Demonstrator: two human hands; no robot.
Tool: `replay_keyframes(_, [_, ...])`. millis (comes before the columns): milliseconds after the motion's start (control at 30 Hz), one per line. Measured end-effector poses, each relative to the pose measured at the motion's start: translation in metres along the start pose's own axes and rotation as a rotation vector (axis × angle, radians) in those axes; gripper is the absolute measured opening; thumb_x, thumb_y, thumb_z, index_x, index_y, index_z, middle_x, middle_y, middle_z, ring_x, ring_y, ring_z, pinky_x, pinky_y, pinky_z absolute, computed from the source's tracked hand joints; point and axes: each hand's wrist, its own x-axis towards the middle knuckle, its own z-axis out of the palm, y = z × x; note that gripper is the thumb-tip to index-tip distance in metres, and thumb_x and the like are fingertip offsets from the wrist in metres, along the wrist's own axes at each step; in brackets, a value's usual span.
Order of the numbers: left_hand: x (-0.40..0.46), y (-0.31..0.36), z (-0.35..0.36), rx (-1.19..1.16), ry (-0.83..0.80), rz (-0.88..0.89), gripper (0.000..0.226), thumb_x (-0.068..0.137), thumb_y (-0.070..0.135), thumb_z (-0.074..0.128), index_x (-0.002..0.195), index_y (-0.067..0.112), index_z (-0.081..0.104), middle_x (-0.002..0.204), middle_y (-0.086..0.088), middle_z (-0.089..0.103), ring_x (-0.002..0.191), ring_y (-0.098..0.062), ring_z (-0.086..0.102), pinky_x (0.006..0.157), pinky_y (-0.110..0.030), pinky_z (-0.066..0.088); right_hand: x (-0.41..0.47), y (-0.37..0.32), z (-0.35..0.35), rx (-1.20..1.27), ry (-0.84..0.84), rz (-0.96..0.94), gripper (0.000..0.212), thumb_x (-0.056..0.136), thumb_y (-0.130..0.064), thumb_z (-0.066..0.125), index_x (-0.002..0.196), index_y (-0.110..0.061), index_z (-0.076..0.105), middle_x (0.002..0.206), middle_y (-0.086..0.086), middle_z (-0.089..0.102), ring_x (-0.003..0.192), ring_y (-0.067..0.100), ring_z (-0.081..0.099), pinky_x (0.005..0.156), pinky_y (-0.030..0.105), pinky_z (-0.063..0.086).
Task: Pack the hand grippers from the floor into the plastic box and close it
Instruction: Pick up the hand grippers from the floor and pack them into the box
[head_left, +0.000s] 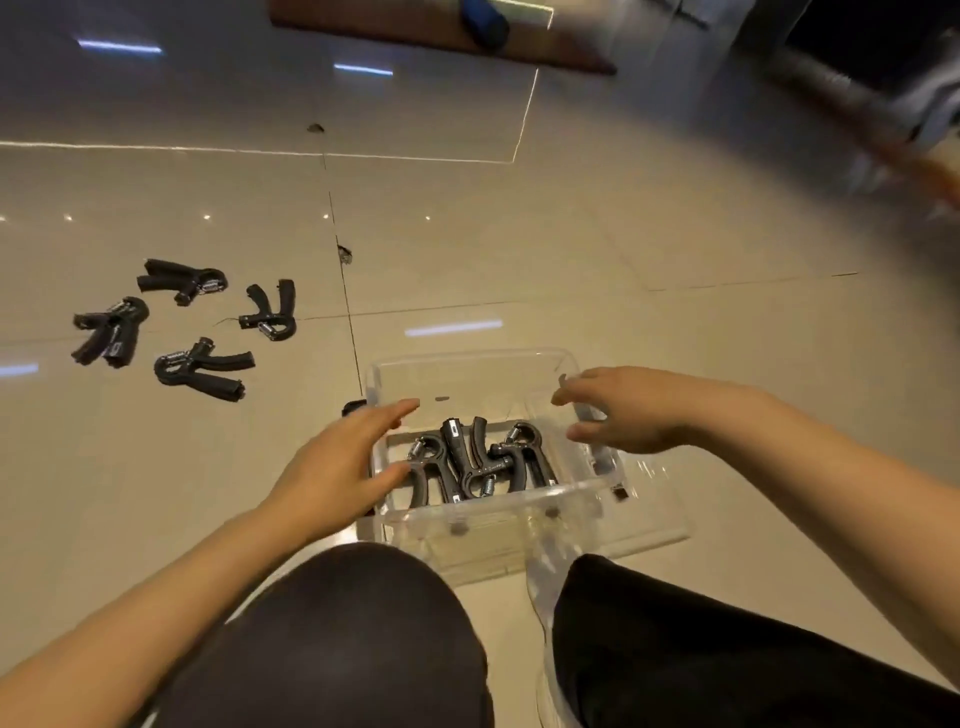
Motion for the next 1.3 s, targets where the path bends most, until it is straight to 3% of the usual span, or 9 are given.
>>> replay_keyframes(67, [-0.006,0.026,-0.044,-0.038,0.019,0.014,0.058,0.085,0.029,0.065,0.134,0.041,0.035,0.107,0.014,0.055,0.098,-0.006,0.057,0.089,-0.029,0.048,-0.042,-0.022,-0.015,0.093,0.050,-0.006,0.050,0.094,-0.043,0.049,0.140,-0.027,0.038,0.142,-0.001,0.044,0.124,0.017,0.045,0.098,0.029,0.035])
replay_keyframes(233, [-0.044,0.086,-0.118,-0.016,0.195,0.188,0.007,0.083,0.026,0.066,0.089,0.026,0.062,0.081,0.017,0.060,0.079,0.002,0.058,0.072,-0.024,0.054,-0.120,-0.079,-0.030,0.345,0.371,-0.068,0.042,0.088,-0.039,0.061,0.128,-0.028,0.052,0.128,-0.008,0.053,0.103,0.008,0.056,0.086,0.025,0.045])
replay_keyframes(333, [-0.067,0.114,-0.141,-0.020,0.320,0.248,0.007,0.083,0.028,0.066,0.086,0.022,0.064,0.078,0.016,0.061,0.076,0.003,0.059,0.067,-0.018,0.050,-0.130,-0.108,-0.036,0.495,0.556,-0.084,0.036,0.087,-0.037,0.063,0.121,-0.028,0.057,0.125,-0.008,0.055,0.101,0.008,0.058,0.088,0.030,0.048])
replay_keyframes(433, [-0.077,0.123,-0.143,0.112,0.264,0.201,0.009,0.087,0.034,0.060,0.092,0.027,0.063,0.082,0.016,0.062,0.077,0.002,0.059,0.069,-0.022,0.052,-0.118,-0.123,-0.029,0.539,0.661,-0.040,0.028,0.089,-0.035,0.061,0.116,-0.027,0.061,0.116,-0.008,0.061,0.095,0.008,0.059,0.087,0.033,0.050])
replay_keyframes(633, [-0.088,0.116,-0.144,0.320,0.146,0.055,0.012,0.091,0.034,0.055,0.100,0.031,0.062,0.094,0.015,0.065,0.087,-0.003,0.059,0.079,-0.029,0.053,-0.060,-0.118,-0.037,0.560,0.640,0.089,0.033,0.088,-0.035,0.061,0.118,-0.021,0.058,0.133,0.002,0.045,0.112,0.020,0.052,0.090,0.032,0.043])
replay_keyframes(833, [-0.069,0.094,-0.185,0.355,0.232,-0.041,0.015,0.091,0.037,0.055,0.096,0.026,0.063,0.084,0.014,0.061,0.077,-0.003,0.056,0.069,-0.023,0.048,-0.006,-0.180,-0.061,0.730,0.588,-0.107,0.032,0.088,-0.031,0.062,0.117,-0.019,0.060,0.126,0.003,0.052,0.113,0.019,0.050,0.084,0.026,0.038])
replay_keyframes(933, [-0.057,0.053,-0.202,0.420,0.297,-0.132,0.016,0.092,0.037,0.053,0.101,0.026,0.061,0.093,0.010,0.065,0.081,-0.007,0.057,0.067,-0.024,0.047,0.022,-0.214,-0.071,0.717,0.535,-0.167,0.034,0.089,-0.030,0.062,0.121,-0.018,0.060,0.129,0.003,0.053,0.116,0.019,0.051,0.086,0.027,0.039])
replay_keyframes(1133, [-0.109,-0.051,-0.239,0.725,-0.232,-0.203,0.032,0.089,0.042,0.056,0.119,0.032,0.055,0.120,0.013,0.052,0.098,-0.006,0.050,0.078,-0.021,0.036,0.081,-0.279,-0.084,0.605,0.377,-0.218,0.040,0.089,-0.028,0.061,0.127,-0.019,0.057,0.133,0.004,0.053,0.118,0.021,0.051,0.092,0.032,0.043])
replay_keyframes(1300, [-0.112,-0.105,-0.279,0.644,-0.174,-0.334,0.026,0.089,0.038,0.058,0.112,0.027,0.057,0.112,0.008,0.057,0.091,-0.007,0.047,0.073,-0.021,0.040,0.111,-0.331,-0.119,0.331,0.336,-0.351,0.042,0.088,-0.032,0.061,0.127,-0.019,0.055,0.133,0.004,0.052,0.118,0.021,0.050,0.096,0.037,0.045])
